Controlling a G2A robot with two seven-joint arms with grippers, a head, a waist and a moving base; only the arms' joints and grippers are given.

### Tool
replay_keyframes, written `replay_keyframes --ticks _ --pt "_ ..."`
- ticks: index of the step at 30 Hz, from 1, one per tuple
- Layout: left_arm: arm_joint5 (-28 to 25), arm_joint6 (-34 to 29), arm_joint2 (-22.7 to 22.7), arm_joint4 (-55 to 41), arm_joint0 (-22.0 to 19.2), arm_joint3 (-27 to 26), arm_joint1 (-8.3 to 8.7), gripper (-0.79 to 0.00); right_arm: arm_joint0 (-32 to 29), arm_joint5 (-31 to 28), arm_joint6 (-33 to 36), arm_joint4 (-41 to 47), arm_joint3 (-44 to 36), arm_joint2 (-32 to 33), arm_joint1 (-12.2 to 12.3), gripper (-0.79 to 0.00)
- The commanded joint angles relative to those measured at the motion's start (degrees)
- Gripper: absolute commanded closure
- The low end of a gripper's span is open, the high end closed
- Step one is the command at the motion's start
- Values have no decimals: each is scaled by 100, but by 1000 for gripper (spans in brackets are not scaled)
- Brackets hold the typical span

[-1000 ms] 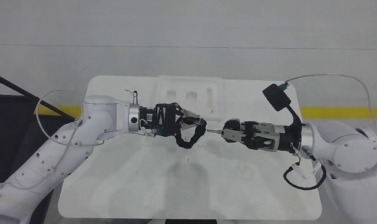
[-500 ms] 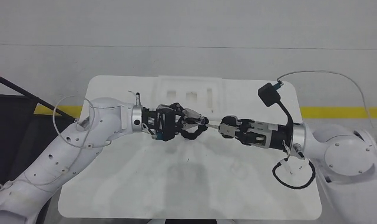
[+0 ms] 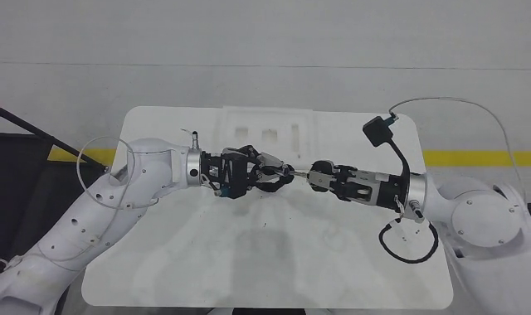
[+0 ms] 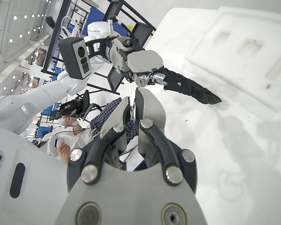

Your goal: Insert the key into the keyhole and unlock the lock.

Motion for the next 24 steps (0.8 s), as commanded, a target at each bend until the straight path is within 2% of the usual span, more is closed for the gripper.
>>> replay_keyframes --ticks 1,24 --pt "-16 -17 -18 -4 12 -5 -12 0 9 -7 -17 10 20 -25 0 0" --pt "-217 -137 -152 25 89 40 -165 0 84 -19 -93 -1 103 -166 21 0"
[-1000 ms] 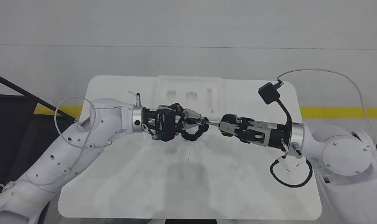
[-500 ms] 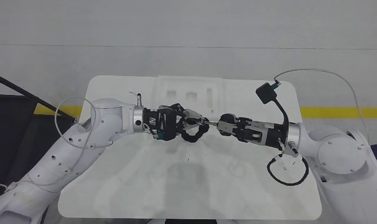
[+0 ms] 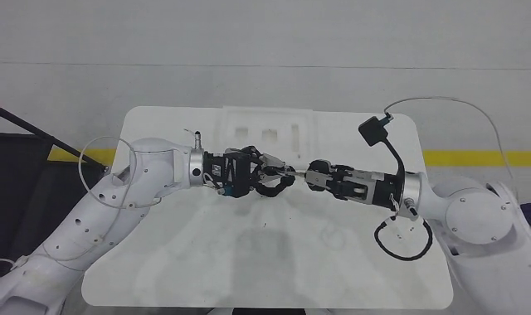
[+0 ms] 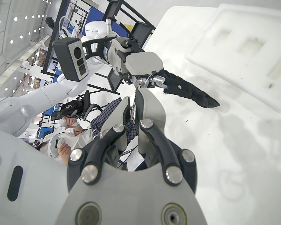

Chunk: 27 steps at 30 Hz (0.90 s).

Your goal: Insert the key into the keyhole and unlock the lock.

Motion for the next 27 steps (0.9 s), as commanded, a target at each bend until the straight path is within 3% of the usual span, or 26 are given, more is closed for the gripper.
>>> replay_keyframes --ticks 1,27 --pt "-9 -4 -13 -3 9 0 -11 0 5 6 5 -3 -1 -4 3 0" --pt "-298 -165 -178 -207 92 67 -155 0 13 37 -303 -357 -107 -155 16 0"
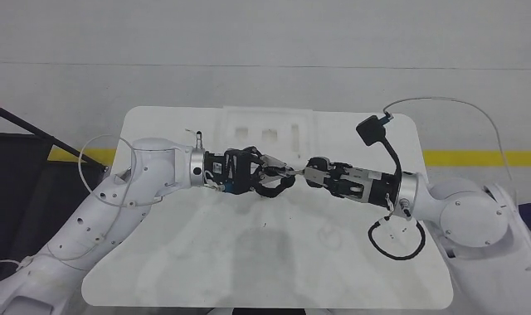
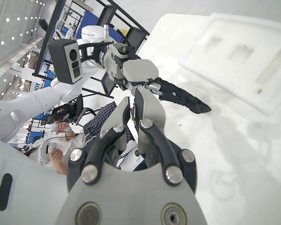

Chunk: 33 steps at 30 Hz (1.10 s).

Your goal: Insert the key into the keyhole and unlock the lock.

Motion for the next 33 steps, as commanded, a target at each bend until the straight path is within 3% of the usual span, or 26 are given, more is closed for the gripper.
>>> replay_keyframes --ticks 1,33 --pt "-11 -32 -15 -21 5 8 -10 0 11 16 -8 2 -2 -36 -3 0" --pt "-74 -1012 -350 -556 269 -206 -137 0 187 416 -351 -675 -93 -468 -47 0"
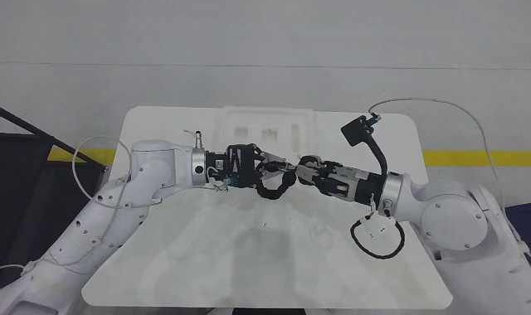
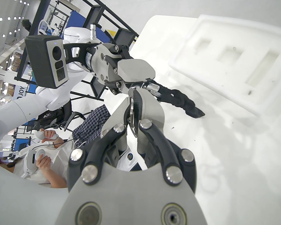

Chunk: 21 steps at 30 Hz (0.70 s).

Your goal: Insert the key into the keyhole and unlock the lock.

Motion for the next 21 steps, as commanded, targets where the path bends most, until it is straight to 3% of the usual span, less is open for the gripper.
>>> replay_keyframes --ticks 1,21 --pt "-4 -42 -16 -30 16 -3 -8 0 6 3 -8 -1 13 -21 -4 0" --pt "-12 -290 -121 389 109 -248 -60 0 202 143 67 -18 239 -262 -55 0"
